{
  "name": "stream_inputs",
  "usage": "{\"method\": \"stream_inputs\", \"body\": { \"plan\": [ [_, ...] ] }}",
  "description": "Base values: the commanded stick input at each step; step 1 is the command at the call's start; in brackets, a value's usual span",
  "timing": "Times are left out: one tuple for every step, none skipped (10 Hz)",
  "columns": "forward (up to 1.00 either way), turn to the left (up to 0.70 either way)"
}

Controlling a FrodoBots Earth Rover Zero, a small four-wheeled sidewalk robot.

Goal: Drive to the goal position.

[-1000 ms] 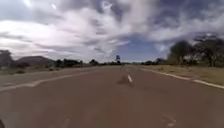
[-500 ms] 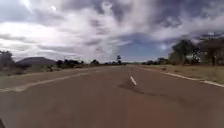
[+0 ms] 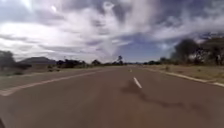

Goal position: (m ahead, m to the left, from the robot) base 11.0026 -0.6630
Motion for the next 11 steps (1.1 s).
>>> {"method": "stream_inputs", "body": {
  "plan": [
    [1.00,0.00],
    [1.00,0.00],
    [1.00,0.00],
    [1.00,0.00],
    [1.00,0.00],
    [1.00,0.00],
    [1.00,0.00],
    [1.00,0.00],
    [1.00,0.00],
    [1.00,0.00],
    [1.00,0.00]
  ]
}}
